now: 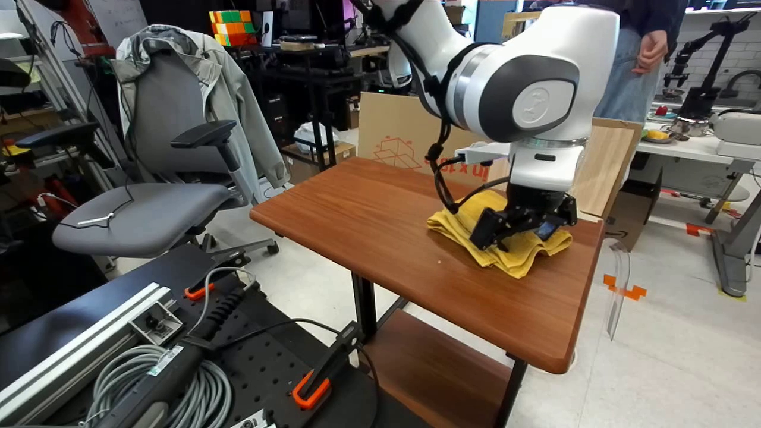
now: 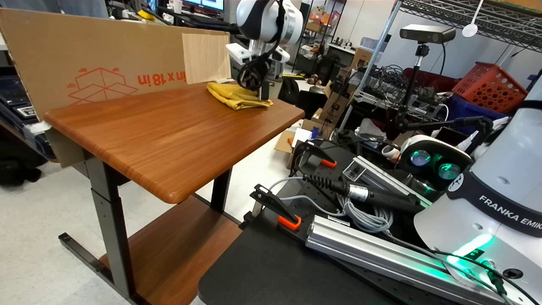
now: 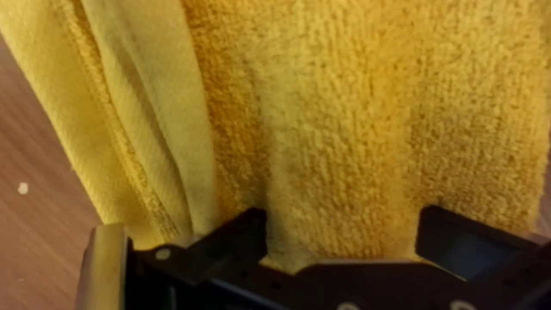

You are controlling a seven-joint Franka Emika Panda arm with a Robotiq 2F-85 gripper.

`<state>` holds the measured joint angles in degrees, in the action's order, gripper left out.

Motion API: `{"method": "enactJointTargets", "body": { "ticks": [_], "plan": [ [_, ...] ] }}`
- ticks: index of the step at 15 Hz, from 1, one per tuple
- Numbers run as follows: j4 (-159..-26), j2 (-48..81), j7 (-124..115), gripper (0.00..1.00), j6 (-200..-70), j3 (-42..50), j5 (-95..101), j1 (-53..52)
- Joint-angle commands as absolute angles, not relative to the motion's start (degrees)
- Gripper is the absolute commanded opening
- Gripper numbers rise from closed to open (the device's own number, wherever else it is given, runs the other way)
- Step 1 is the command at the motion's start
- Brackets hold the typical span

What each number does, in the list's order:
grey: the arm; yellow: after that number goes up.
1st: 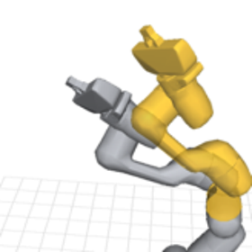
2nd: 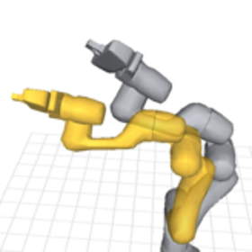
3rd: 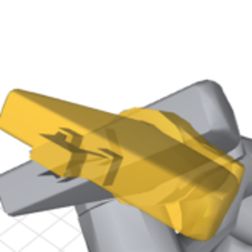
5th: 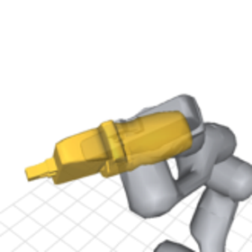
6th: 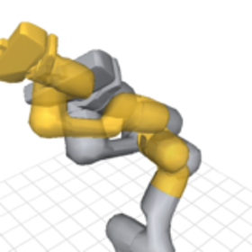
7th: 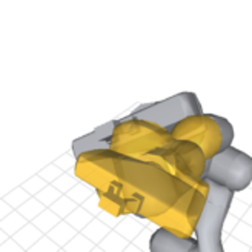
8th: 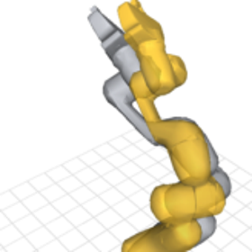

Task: Use the yellow towel to wipe the table

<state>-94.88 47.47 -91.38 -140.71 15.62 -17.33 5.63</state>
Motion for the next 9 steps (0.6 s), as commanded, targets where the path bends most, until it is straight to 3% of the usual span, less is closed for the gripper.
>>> {"method": "enactJointTargets", "body": {
  "ticks": [1,9],
  "plan": [
    [-84.8,54.1,-95.2,1.0,-136.5,13.8,-16.1,6.4],
    [-91.6,49.1,-90.2,1.0,-141.3,6.7,-9.2,-6.4]
  ]
}}
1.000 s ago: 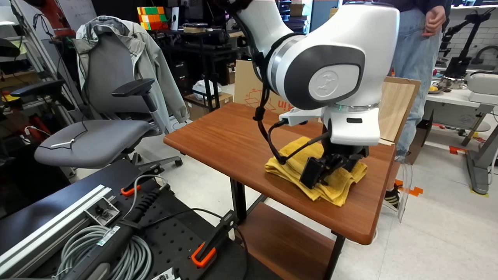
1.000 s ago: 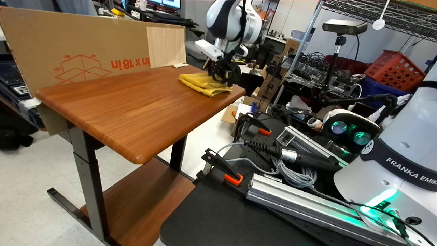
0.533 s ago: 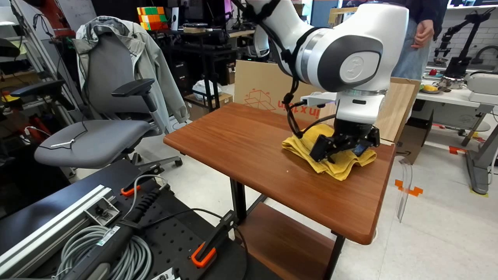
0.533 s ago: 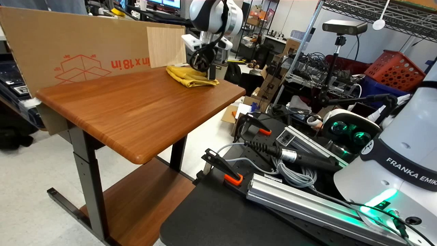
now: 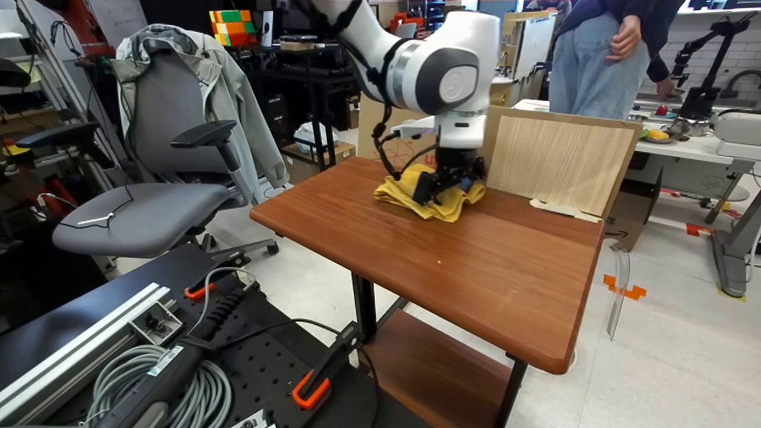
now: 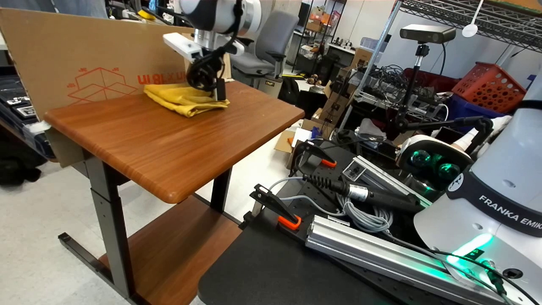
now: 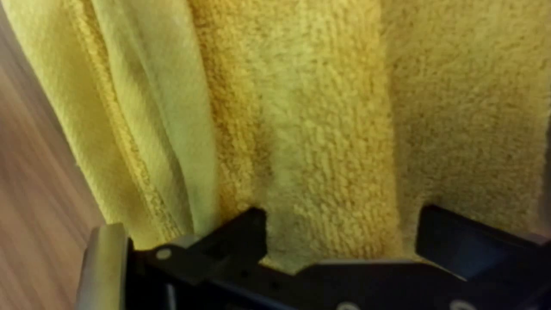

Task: Use the yellow towel to wipe the table

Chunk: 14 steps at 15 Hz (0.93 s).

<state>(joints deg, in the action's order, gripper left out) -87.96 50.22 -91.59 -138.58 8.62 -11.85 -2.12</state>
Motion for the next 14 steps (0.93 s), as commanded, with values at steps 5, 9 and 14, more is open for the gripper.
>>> {"method": "enactJointTargets", "body": {
  "ticks": [5,9,14],
  "plan": [
    [-94.2,47.8,-88.5,1.0,-142.5,3.1,-6.3,-13.3],
    [-99.5,44.7,-81.0,1.0,-139.4,-0.4,-9.4,-9.5],
    [-110.8,37.6,-74.7,1.0,-135.9,2.1,-10.3,-4.6]
  ]
}}
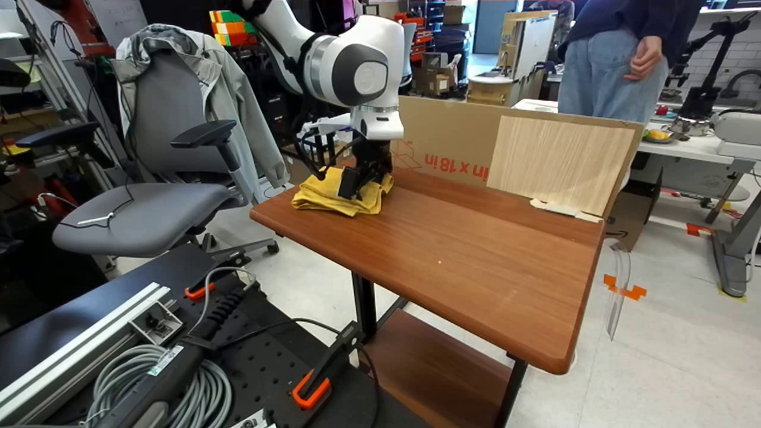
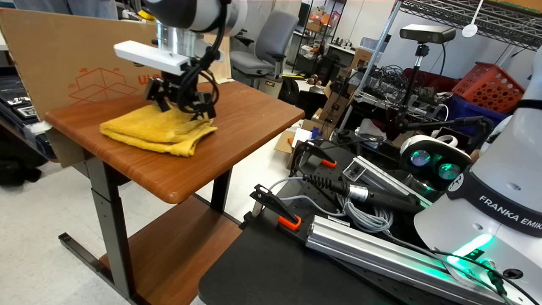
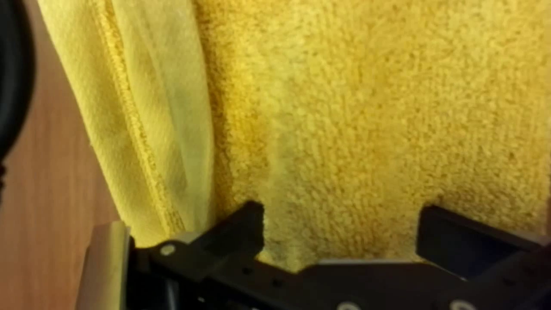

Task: Use the yellow towel to wipe the table

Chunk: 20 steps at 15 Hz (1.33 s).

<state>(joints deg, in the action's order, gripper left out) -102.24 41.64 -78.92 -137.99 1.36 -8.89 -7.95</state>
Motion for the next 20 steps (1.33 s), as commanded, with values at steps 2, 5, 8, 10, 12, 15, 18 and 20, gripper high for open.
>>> {"method": "enactJointTargets", "body": {
  "ticks": [2,5,8,10,12,15,18,20],
  "plan": [
    [-113.6,35.4,-73.7,1.0,-134.2,3.8,-11.1,-1.8],
    [-116.6,32.9,-73.5,1.0,-134.7,6.8,-13.9,2.9],
    [-117.5,32.1,-72.7,1.0,-134.2,9.9,-17.4,8.4],
    [-117.7,31.8,-72.2,1.0,-134.2,11.4,-19.5,11.4],
    [-117.3,31.7,-72.1,1.0,-134.3,12.5,-21.1,13.9],
    [-116.7,30.3,-71.8,1.0,-135.6,12.5,-24.4,16.3],
    [-114.0,29.2,-72.4,1.0,-136.5,11.2,-26.0,14.9],
    [-112.3,28.7,-72.5,1.0,-137.6,9.6,-26.4,13.2]
  ]
}}
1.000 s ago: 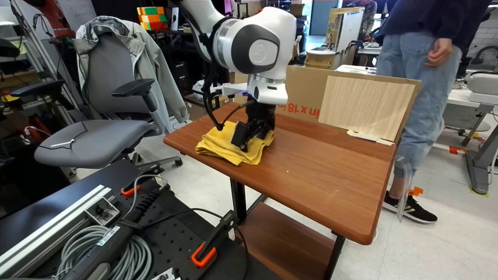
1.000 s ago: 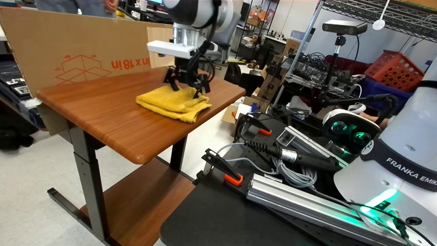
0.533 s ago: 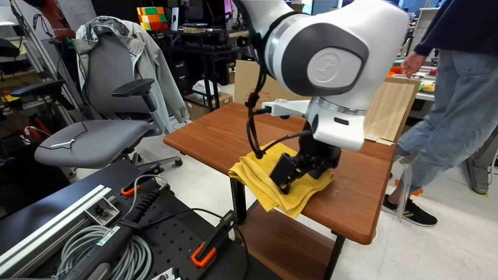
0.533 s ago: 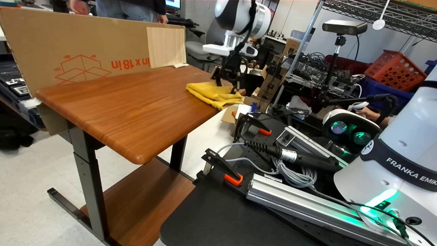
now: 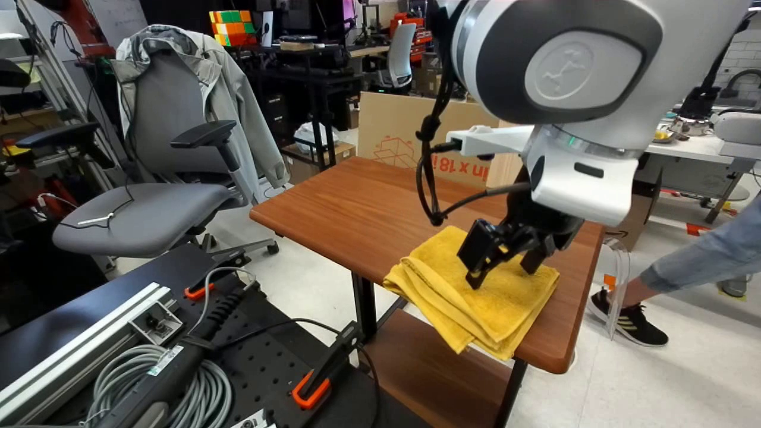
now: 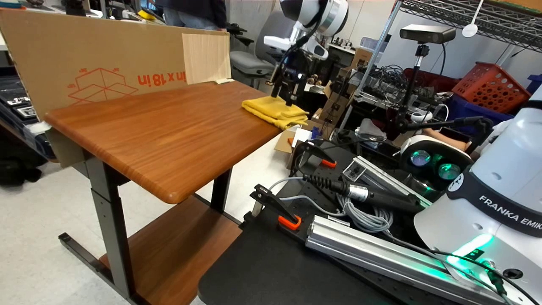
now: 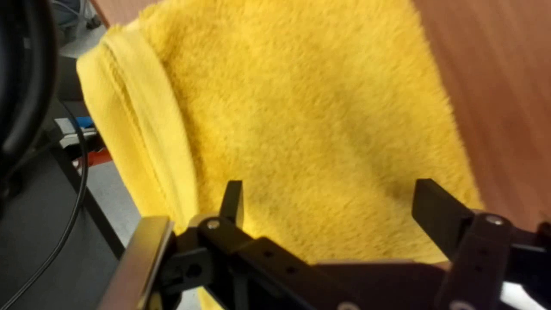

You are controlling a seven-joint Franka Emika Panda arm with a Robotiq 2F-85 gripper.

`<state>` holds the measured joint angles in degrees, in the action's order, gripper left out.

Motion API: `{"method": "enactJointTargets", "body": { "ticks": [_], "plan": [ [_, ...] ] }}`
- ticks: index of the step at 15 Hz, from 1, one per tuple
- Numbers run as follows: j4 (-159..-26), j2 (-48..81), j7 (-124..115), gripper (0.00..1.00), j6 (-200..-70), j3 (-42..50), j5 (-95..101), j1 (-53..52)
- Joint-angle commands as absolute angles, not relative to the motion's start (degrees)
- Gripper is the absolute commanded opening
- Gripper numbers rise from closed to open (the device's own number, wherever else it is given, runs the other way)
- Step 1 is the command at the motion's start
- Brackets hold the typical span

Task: Use the yellow towel to wipe the table

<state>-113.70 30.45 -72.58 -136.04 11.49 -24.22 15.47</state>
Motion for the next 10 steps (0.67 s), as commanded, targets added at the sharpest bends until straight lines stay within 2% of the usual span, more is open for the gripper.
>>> {"method": "enactJointTargets", "body": {
  "ticks": [1,8,9,10],
  "plan": [
    [-111.6,28.3,-72.5,1.0,-137.8,8.7,-26.5,12.3],
    [-119.1,14.9,-64.6,1.0,-141.2,3.4,-29.3,8.8],
    [-113.1,21.8,-68.6,1.0,-139.3,5.0,-26.7,7.8],
    [-114.4,19.5,-67.5,1.0,-139.3,4.7,-27.3,7.7]
  ]
}}
